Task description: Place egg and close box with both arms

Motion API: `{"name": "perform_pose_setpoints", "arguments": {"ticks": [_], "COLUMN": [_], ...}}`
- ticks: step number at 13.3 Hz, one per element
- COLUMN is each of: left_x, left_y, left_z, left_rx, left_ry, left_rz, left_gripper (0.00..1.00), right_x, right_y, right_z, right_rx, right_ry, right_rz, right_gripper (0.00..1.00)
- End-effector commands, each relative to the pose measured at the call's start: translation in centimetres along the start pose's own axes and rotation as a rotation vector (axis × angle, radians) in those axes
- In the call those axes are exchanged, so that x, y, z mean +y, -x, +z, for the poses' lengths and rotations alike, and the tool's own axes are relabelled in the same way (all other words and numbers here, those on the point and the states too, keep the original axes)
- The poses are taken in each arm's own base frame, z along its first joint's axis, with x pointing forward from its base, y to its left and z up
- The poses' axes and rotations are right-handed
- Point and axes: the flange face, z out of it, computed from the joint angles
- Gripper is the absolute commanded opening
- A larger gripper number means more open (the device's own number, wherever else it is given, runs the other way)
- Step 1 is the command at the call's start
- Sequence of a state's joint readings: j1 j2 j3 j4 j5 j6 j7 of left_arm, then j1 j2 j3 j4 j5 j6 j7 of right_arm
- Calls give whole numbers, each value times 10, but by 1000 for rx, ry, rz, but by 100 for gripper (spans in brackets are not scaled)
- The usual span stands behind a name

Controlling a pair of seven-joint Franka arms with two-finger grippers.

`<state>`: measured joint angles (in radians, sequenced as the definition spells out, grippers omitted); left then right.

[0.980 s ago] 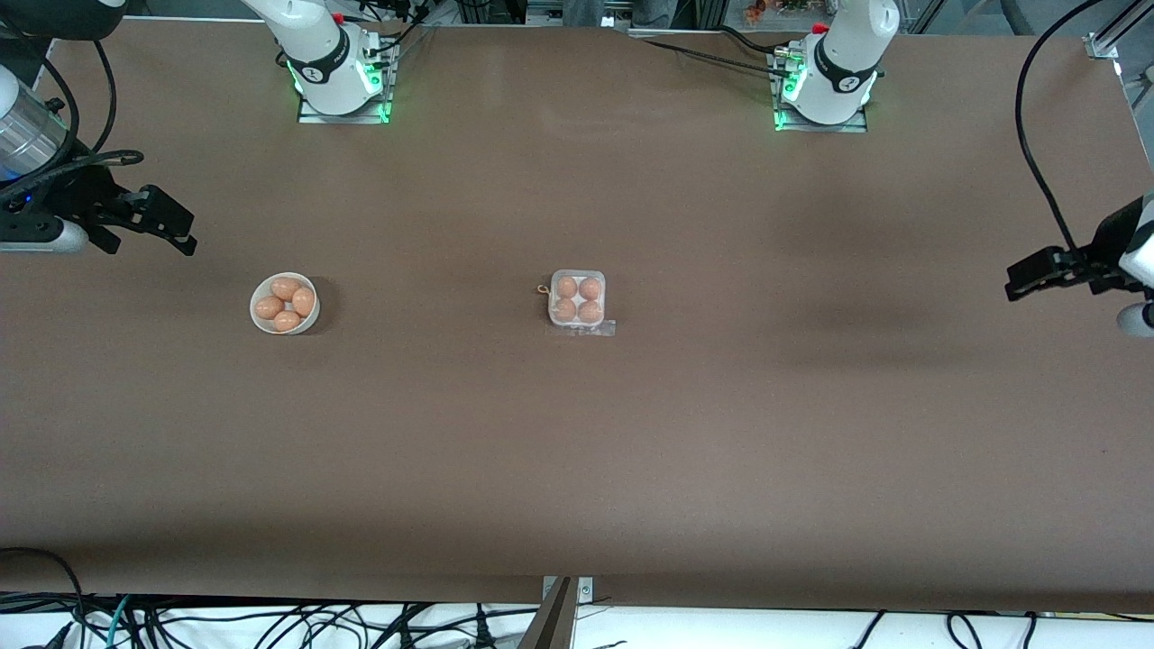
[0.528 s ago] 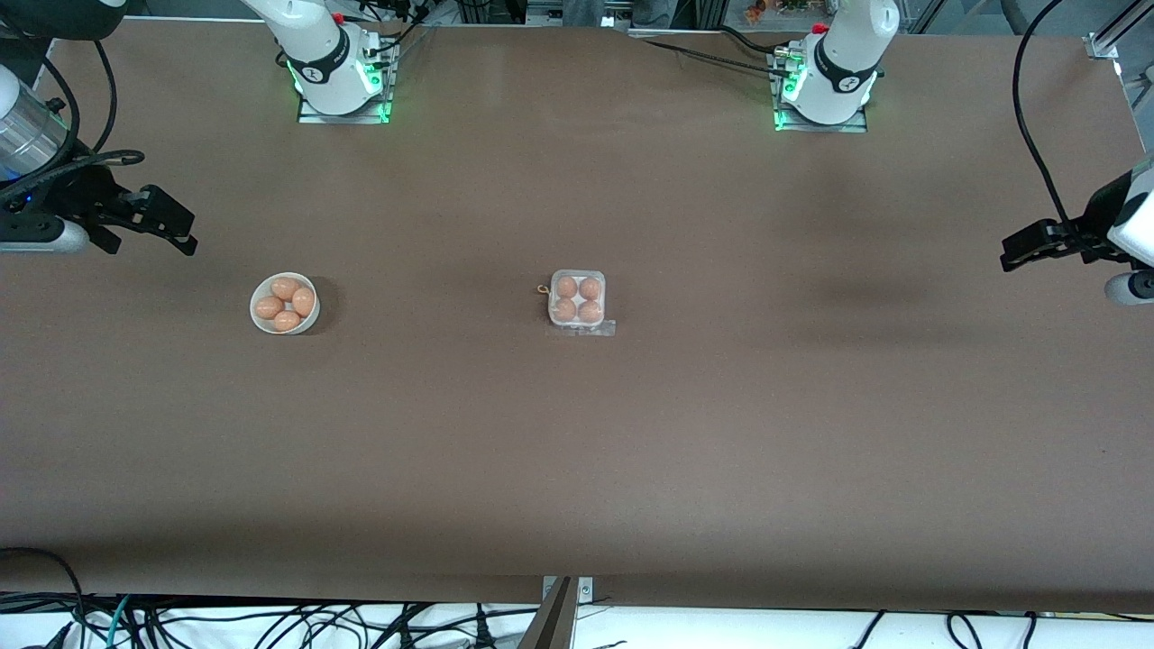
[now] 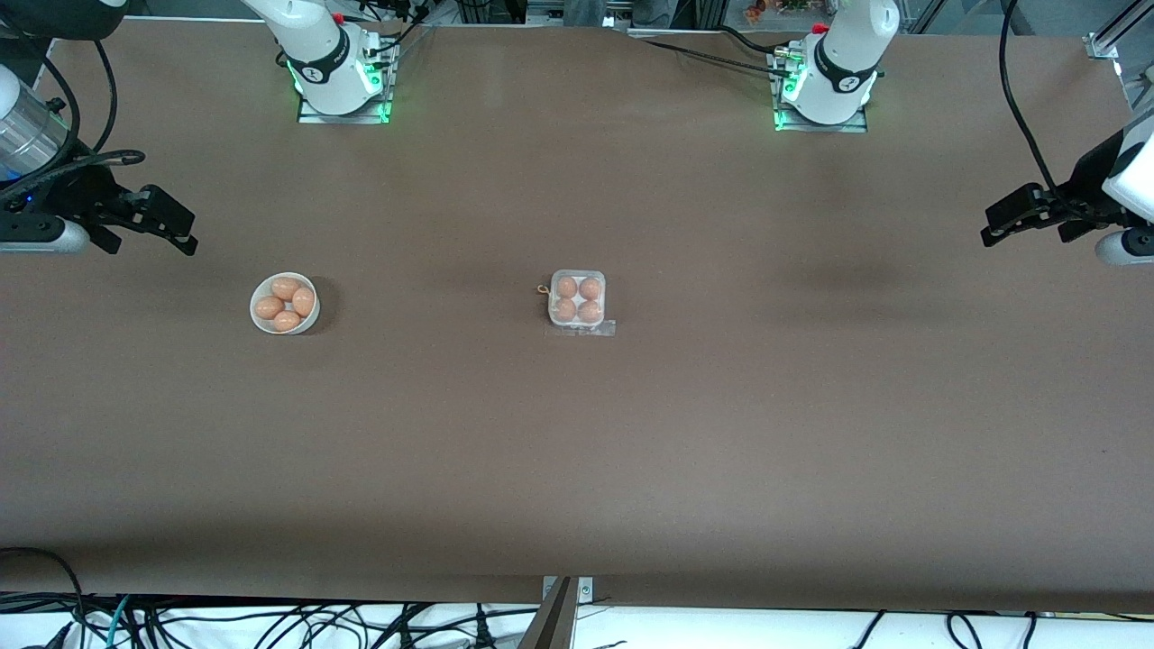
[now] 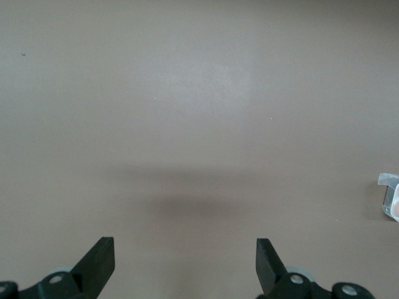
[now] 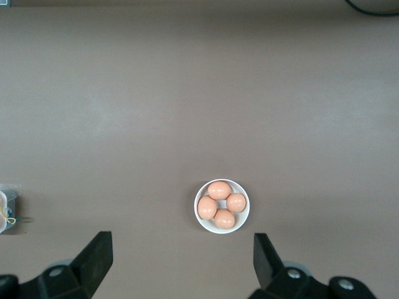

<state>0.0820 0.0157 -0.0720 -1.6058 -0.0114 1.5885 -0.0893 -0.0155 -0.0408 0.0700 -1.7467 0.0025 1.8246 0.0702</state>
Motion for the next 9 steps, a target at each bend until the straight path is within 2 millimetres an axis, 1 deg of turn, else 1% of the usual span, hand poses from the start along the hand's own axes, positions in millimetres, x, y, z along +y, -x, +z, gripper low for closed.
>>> {"name": "perform_pose_setpoints", "arguments": {"ticks": [1, 3, 5, 9], "left_x": [-4, -6, -9, -13], "left_y": [11, 14, 15, 17], "left_z": [-1, 1, -3, -3], "left_rx": [-13, -39, -31, -53], "left_ry": [4, 3, 4, -26], "left_rz": [19, 61, 60, 57], "left_gripper": [100, 100, 100, 100], "right_x": [-1, -1, 0, 0], "right_y": [2, 3, 2, 2], "right_z": [-5, -5, -5, -5], "right_rx": [0, -4, -4, -4], "right_ry": [13, 13, 14, 14], "right_rz": [-16, -16, -14, -14], "right_gripper": [100, 100, 100, 100]}}
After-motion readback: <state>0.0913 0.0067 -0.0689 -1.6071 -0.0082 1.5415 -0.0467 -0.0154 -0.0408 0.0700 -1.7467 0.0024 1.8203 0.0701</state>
